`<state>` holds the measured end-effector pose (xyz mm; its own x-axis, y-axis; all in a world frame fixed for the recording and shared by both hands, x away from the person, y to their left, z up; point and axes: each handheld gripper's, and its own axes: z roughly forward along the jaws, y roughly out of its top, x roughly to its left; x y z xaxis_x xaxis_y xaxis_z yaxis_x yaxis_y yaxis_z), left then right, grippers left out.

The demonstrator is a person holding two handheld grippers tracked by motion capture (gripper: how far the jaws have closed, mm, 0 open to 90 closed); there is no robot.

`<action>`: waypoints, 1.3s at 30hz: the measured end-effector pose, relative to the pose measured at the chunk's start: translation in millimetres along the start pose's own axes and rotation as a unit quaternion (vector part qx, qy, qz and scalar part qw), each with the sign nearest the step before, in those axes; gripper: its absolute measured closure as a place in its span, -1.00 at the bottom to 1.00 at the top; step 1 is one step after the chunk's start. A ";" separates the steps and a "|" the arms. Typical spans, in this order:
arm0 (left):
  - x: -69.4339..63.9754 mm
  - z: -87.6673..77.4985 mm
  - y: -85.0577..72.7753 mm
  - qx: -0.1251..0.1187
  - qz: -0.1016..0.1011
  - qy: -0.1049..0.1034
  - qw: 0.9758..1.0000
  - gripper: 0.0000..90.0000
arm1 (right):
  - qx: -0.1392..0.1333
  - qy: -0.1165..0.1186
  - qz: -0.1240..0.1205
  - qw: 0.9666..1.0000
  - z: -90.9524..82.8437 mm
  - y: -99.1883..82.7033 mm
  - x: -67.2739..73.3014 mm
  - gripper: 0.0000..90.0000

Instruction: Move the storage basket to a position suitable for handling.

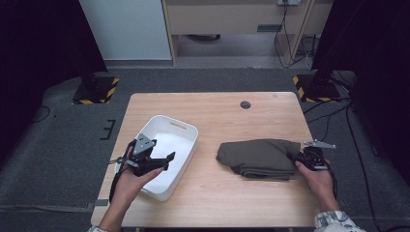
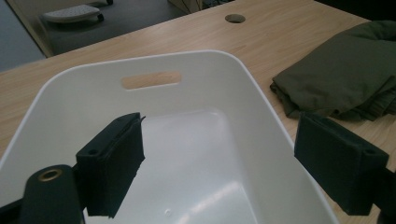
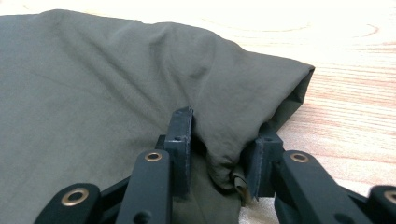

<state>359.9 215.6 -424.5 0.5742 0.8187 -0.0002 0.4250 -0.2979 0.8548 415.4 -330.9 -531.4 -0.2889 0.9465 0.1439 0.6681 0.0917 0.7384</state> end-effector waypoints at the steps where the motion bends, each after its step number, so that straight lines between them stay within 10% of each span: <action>1: -1.7 2.4 2.2 -0.002 -0.001 -0.003 1.000 -0.66 | 0.000 0.000 0.000 1.000 0.0 0.0 0.0 0.48; 22: -64.3 56.1 35.2 0.007 0.041 -0.057 0.997 -0.66 | -0.002 0.003 0.001 1.000 0.1 -0.5 -0.8 0.47; 39: -110.1 99.4 29.3 0.028 0.056 -0.083 0.995 -0.70 | -0.001 0.005 0.003 1.000 -0.1 -0.6 -1.1 0.47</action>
<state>378.7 67.9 -451.0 0.7257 0.6880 0.0040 0.3872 -0.4132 0.8242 415.3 -332.0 -532.0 -0.2924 0.9437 0.1546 0.6677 0.0857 0.7395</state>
